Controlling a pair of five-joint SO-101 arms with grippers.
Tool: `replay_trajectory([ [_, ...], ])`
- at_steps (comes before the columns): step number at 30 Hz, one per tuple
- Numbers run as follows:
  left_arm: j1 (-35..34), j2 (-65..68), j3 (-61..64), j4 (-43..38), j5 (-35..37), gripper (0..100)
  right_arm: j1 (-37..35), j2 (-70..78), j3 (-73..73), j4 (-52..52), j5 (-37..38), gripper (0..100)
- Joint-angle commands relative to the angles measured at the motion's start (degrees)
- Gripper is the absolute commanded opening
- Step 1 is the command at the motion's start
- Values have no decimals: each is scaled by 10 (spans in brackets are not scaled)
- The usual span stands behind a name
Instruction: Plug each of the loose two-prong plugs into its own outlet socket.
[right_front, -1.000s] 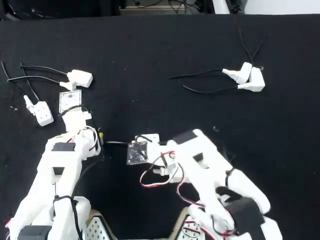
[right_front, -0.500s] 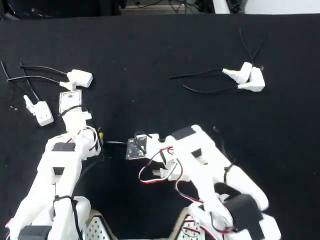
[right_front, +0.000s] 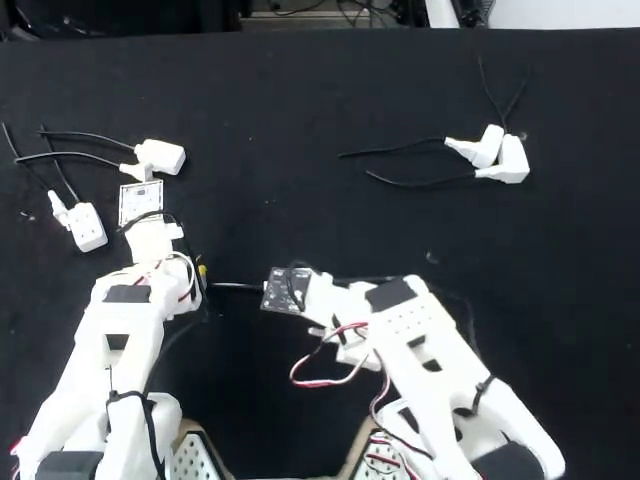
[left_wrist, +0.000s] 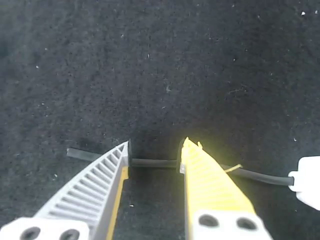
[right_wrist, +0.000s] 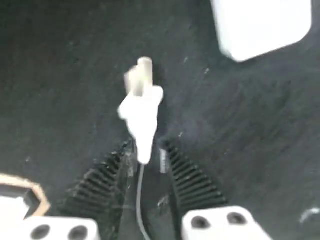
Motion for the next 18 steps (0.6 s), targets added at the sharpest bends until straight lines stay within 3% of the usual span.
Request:
replay_trajectory([
  [1, -5, -9, -6, -4, 3, 173, -5, 34, -12, -44, -7, 107],
  [9, -5, -9, -6, -4, 3, 173, -4, 127, -65, -62, -5, 102],
  [11, -5, -9, -6, -4, 3, 173, -4, 137, -70, -62, -4, 59],
  [12, -5, -9, -6, -4, 3, 173, -4, 136, -70, -62, -4, 15],
  [18, -5, -9, -6, -4, 3, 173, -4, 80, -69, -35, -7, 11],
])
